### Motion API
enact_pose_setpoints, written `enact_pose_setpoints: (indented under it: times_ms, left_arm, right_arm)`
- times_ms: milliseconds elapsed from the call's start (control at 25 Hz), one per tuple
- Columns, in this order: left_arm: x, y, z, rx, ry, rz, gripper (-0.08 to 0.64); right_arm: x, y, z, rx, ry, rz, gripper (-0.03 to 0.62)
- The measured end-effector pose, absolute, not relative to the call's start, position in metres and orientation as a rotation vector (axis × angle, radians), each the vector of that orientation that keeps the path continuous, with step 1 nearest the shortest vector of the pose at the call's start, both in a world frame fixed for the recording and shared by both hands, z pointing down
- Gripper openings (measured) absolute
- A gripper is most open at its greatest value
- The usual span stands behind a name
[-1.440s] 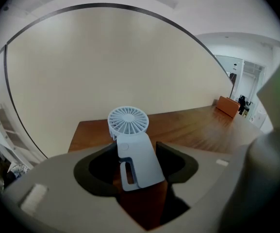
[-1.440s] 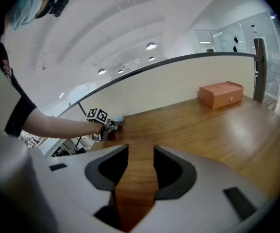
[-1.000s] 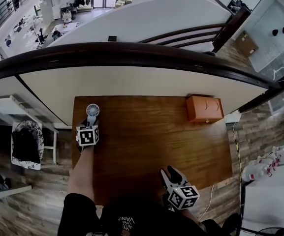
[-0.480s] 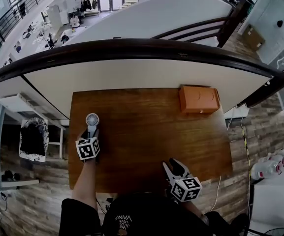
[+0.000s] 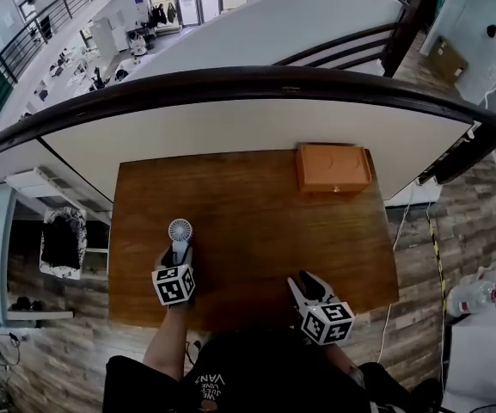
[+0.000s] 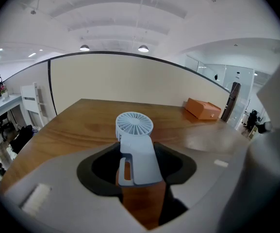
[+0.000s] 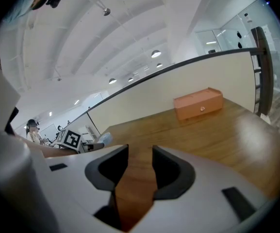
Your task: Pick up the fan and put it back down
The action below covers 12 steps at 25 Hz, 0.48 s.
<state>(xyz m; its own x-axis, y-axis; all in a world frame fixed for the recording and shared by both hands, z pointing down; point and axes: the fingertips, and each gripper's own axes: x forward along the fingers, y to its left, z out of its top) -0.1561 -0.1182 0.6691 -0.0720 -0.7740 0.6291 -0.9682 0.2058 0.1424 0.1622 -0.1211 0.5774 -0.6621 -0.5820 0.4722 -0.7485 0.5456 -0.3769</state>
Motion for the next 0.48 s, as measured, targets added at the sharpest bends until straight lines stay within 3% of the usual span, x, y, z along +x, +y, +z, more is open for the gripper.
enact_pose_setpoints:
  times_ms: [480]
  left_arm:
    - [0.013,-0.168,0.667,1.793,-1.763,0.412,0.221]
  right_arm:
    - [0.283,-0.144,0.572,1.256,-2.480,0.787,0.135]
